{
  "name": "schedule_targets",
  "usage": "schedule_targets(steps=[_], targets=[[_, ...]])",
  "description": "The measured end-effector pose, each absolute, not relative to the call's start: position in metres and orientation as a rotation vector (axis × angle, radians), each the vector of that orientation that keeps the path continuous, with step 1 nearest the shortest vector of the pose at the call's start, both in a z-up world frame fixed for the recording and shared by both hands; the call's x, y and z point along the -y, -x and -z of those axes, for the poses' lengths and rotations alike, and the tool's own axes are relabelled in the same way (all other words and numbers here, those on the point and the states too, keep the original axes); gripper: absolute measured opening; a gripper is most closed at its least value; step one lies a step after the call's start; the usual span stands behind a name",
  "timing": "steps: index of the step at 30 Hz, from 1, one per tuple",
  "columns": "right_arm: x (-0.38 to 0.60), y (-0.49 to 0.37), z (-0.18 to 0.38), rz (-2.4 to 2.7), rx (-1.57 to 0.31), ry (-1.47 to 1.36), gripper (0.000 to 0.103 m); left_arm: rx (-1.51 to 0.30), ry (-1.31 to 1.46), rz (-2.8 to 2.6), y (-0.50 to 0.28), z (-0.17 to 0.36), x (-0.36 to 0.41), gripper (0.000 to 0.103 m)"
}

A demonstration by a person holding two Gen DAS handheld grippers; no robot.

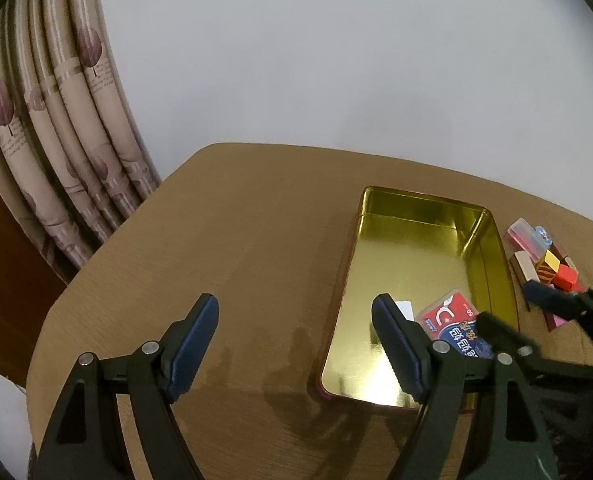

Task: Organize rigid objects
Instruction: 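Carry the floss box over the gold tray and release it with the right gripper, then grasp the red rectangular block with the right gripper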

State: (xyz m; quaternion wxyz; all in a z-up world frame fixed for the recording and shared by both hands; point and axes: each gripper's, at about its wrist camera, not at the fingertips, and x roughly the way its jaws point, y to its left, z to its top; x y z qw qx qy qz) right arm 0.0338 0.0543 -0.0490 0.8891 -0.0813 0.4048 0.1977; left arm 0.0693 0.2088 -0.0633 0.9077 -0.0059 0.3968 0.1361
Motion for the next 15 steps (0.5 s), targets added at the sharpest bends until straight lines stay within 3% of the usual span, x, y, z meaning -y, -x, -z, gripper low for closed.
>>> schedule_targets(steps=[15], targets=[[0.093,-0.036,0.065,-0.11,-0.876,0.12,0.064,-0.834,-0.038,-0.263,-0.07,0.071,-0.192,0.077]])
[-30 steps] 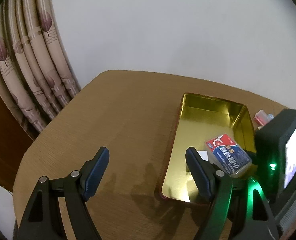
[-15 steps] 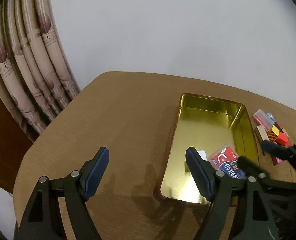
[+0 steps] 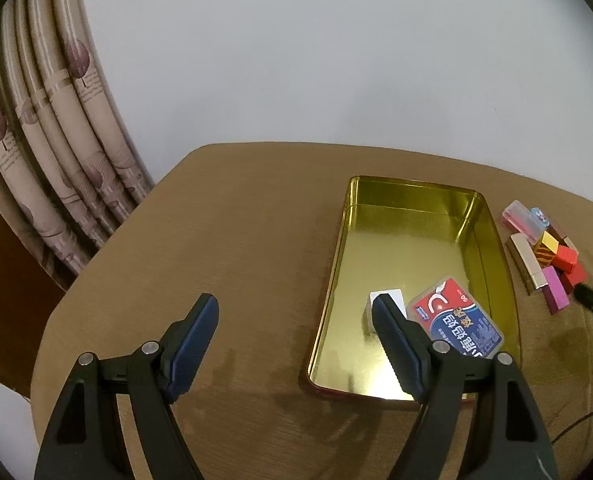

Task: Organize rigid objects
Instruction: 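Grasp the red rectangular block with the right gripper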

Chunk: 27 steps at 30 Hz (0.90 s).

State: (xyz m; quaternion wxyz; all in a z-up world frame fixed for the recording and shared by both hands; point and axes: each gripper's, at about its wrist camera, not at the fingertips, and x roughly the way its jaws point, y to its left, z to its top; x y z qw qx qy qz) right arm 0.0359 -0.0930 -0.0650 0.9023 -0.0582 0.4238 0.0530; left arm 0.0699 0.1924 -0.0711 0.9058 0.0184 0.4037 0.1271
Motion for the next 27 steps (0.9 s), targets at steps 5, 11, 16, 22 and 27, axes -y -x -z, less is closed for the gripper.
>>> schedule_targets(steps=[5,11,16,22,27], targets=[[0.137,-0.041,0.076,-0.02,-0.904,0.123,0.064,-0.846,-0.052,-0.252,-0.071,0.075,-0.188,0.077],[0.157,-0.047,0.095,0.012,-0.943,0.084,0.067,-0.847,-0.078,-0.248,-0.07,0.077,-0.183,0.077],[0.156,-0.055,0.101,0.012,-0.916,0.108,0.081,-0.862,-0.082,-0.243,-0.073,0.08,-0.182,0.077],[0.161,-0.074,0.109,0.0,-0.945,0.119,0.081,-0.866,-0.081,-0.246,-0.075,0.081,-0.181,0.077],[0.154,-0.085,0.12,-0.008,-0.965,0.131,0.081,-0.864,-0.102,-0.232,-0.077,0.083,-0.174,0.077]])
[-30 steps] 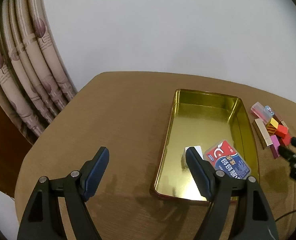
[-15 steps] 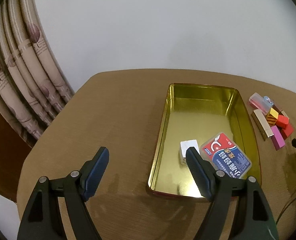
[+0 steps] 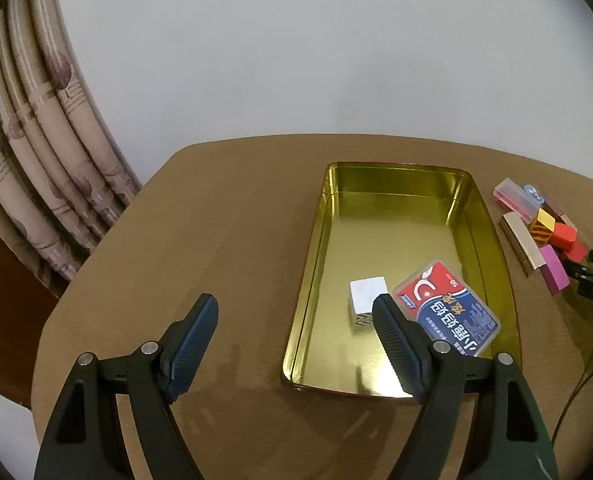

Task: Organize rigid objects
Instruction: 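Grasp the red rectangular block with the right gripper, then grasp the silver ribbed lighter with the left gripper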

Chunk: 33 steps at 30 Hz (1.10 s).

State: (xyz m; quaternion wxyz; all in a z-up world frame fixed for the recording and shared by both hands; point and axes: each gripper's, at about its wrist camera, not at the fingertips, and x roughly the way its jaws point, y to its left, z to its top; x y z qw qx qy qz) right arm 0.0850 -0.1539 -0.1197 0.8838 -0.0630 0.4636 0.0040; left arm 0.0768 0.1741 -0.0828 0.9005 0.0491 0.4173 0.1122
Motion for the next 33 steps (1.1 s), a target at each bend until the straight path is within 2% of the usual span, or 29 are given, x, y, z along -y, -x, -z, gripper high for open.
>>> schedule_targets(steps=[7,9,10,11,20,33], targets=[[0.156,-0.089,0.12,-0.035,-0.94,0.106,0.081,-0.859,-0.145,-0.205,-0.076,0.086,-0.161,0.077],[0.154,-0.083,0.12,-0.052,-0.927,0.121,0.075,-0.857,-0.159,-0.201,-0.075,0.087,-0.157,0.077],[0.153,-0.079,0.119,-0.066,-0.922,0.118,0.067,-0.858,-0.161,-0.197,-0.075,0.087,-0.155,0.077],[0.152,-0.078,0.119,-0.07,-0.919,0.121,0.065,-0.859,-0.162,-0.192,-0.075,0.088,-0.154,0.077],[0.143,-0.061,0.125,-0.054,-0.901,0.141,0.065,-0.872,-0.192,-0.164,-0.071,0.09,-0.129,0.077],[0.165,-0.051,0.129,0.001,-0.9,0.097,0.065,-0.932,-0.122,-0.018,-0.107,0.066,-0.029,0.077]])
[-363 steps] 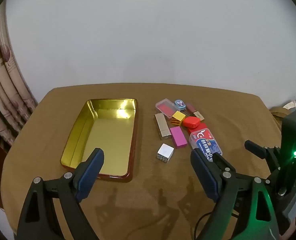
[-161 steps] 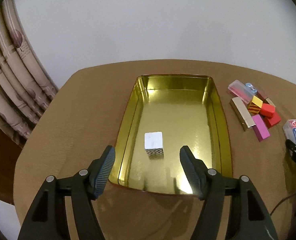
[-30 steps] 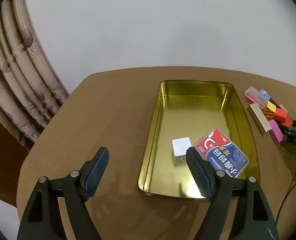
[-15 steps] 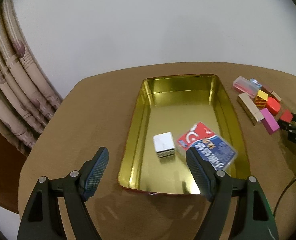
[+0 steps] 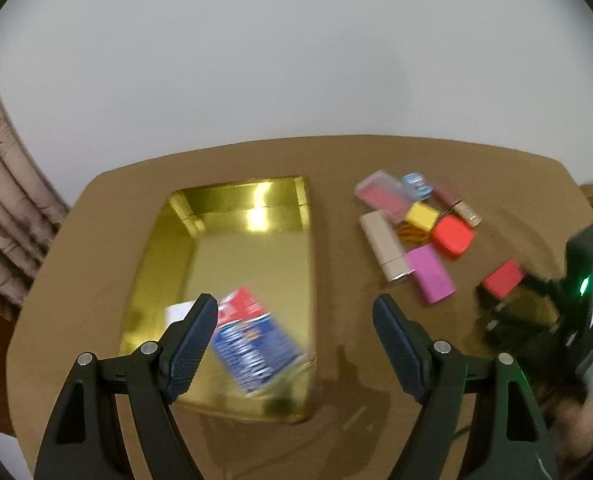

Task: Organize rigid objects
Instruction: 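Grasp the silver ribbed lighter with the left gripper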

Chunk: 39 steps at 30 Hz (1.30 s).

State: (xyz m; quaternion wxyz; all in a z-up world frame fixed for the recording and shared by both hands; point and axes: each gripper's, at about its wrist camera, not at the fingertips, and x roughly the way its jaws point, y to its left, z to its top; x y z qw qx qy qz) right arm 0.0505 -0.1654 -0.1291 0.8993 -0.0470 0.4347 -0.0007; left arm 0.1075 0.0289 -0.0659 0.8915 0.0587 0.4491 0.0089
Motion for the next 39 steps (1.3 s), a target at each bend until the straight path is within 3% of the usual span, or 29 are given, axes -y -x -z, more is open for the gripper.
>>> schedule_targets(steps=[7,14,18,21,29,35,38,39], targets=[[0.17,-0.044,0.127,0.001,-0.892,0.095,0.065,-1.036,-0.03,-0.034,-0.156,0.083,-0.004,0.076],[0.171,-0.042,0.126,0.0,-0.893,0.094,0.065,-1.131,-0.035,-0.069,-0.196,0.112,0.002,0.065],[0.173,-0.04,0.125,-0.001,-0.893,0.085,0.065,-1.131,-0.073,-0.078,-0.208,0.115,0.01,0.064],[0.174,-0.04,0.125,-0.004,-0.893,0.079,0.065,-1.161,-0.027,-0.045,-0.209,0.117,0.014,0.055],[0.175,-0.039,0.125,-0.007,-0.893,0.073,0.065,-1.197,-0.019,-0.075,-0.21,0.144,0.026,0.051],[0.175,-0.038,0.124,-0.008,-0.894,0.068,0.066,-1.222,0.015,-0.065,-0.215,0.161,0.026,0.04],[0.175,-0.038,0.124,-0.008,-0.894,0.068,0.066,-1.184,0.006,-0.046,-0.209,0.161,0.027,0.026],[0.174,-0.038,0.124,-0.006,-0.894,0.071,0.066,-1.177,-0.003,-0.047,-0.207,0.161,0.026,0.026]])
